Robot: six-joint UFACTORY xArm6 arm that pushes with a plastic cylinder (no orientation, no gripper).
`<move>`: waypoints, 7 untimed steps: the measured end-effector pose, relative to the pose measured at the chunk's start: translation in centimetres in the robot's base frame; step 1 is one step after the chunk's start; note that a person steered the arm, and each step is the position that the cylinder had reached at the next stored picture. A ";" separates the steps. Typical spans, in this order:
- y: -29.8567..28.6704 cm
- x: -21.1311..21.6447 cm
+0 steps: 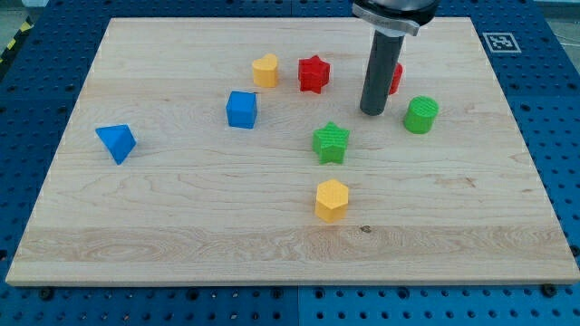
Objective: Place the green star parallel to the bottom of the blue cube
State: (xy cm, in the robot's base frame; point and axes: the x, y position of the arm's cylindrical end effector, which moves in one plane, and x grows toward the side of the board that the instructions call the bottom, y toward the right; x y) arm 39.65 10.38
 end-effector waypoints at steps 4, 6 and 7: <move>-3.8 2.3; -4.1 5.7; -0.9 5.7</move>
State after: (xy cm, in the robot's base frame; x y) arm 45.36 9.45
